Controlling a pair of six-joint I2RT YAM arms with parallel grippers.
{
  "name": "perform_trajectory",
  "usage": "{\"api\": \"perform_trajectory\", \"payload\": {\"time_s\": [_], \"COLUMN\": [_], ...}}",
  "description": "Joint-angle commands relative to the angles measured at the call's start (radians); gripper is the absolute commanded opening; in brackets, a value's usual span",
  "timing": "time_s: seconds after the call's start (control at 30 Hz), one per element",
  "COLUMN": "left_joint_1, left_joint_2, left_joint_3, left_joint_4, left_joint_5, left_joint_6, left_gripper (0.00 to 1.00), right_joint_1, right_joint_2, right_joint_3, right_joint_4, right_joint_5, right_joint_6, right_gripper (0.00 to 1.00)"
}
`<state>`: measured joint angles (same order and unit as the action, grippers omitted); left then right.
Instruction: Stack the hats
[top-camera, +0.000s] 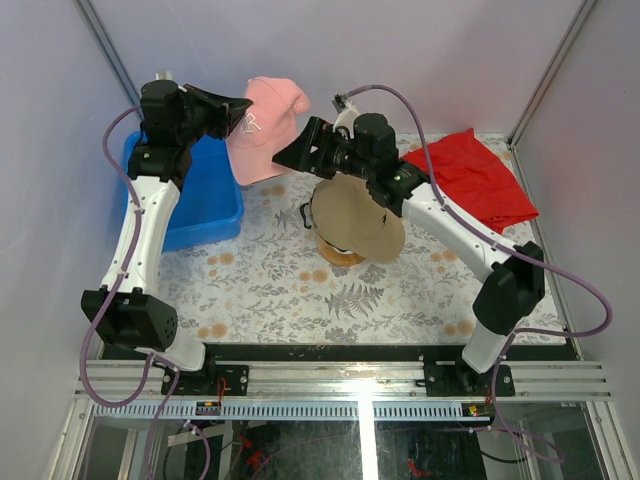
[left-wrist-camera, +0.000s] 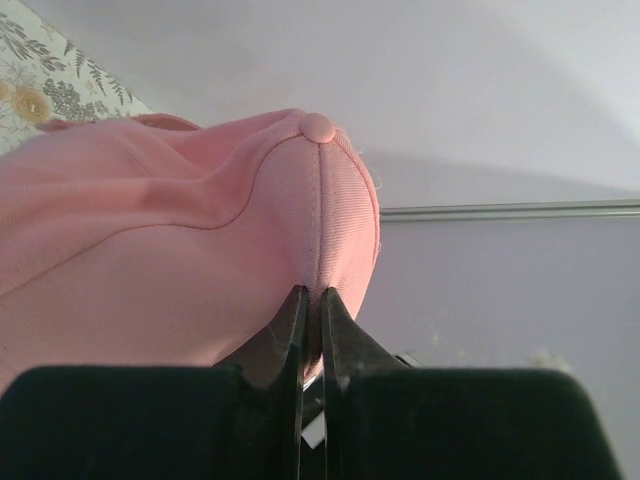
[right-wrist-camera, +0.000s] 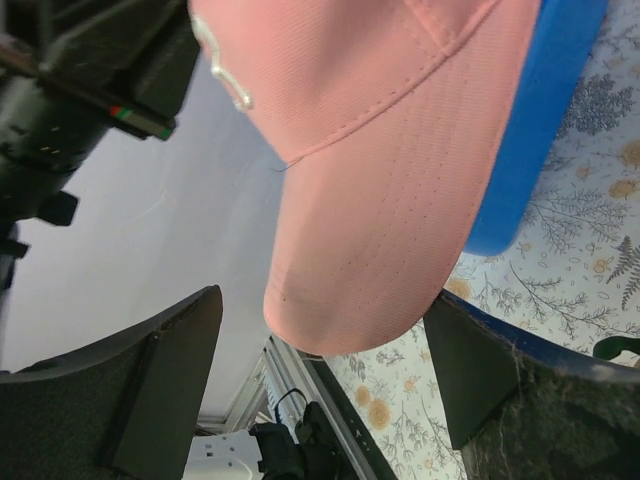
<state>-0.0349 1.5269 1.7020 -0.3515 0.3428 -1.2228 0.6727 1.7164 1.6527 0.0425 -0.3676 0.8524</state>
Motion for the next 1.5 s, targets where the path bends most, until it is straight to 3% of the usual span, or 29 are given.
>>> {"api": "perform_trajectory", "payload": {"time_s": [0.0,0.13,0.3,0.47,0.57,0.67,0.77,0.83,1.1,1.33,1.47], "left_joint_1": [-0.022,-0.023,-0.023,-0.024,-0.034,-0.044,-0.045,-0.047,-0.05,-0.049,-0.049], "left_joint_2": [-0.042,-0.054,-0.064,-0.074,-0.08,-0.089,-0.101,-0.104,-0.063,-0.021,-0.052], "left_joint_3": [-0.015,-0.041,-0.062,-0.076,-0.089,-0.106,-0.132,-0.147,-0.141,-0.036,-0.071], "left_joint_4": [0.08,0.096,0.11,0.12,0.126,0.129,0.133,0.135,0.169,0.121,0.103], "left_joint_5": [0.018,0.019,0.022,0.025,0.024,0.02,0.016,0.013,0.035,0.019,0.002], "left_joint_6": [-0.021,-0.031,-0.036,-0.048,-0.055,-0.055,-0.055,-0.051,-0.037,0.044,0.102], "left_gripper": [0.0,0.0,0.0,0.0,0.0,0.0,0.0,0.0,0.01,0.55,0.63], "right_joint_1": [0.006,0.007,0.005,-0.003,-0.011,-0.015,-0.02,-0.027,-0.068,-0.088,-0.128], "right_joint_2": [0.023,0.023,-0.011,-0.063,-0.079,-0.093,-0.116,-0.133,-0.189,-0.208,-0.206], "right_joint_3": [0.071,0.073,0.016,-0.055,-0.059,-0.073,-0.088,-0.1,-0.144,-0.133,-0.134], "right_joint_4": [0.103,0.122,0.164,0.23,0.254,0.29,0.319,0.333,0.331,0.312,0.347], "right_joint_5": [0.002,0.031,0.091,0.169,0.186,0.212,0.227,0.23,0.168,0.141,0.119], "right_joint_6": [0.017,0.014,0.016,0.021,0.027,0.041,0.04,0.043,0.078,0.104,0.213], "right_gripper": [0.86,0.83,0.7,0.63,0.46,0.2,0.11,0.0,0.0,0.0,0.0]}}
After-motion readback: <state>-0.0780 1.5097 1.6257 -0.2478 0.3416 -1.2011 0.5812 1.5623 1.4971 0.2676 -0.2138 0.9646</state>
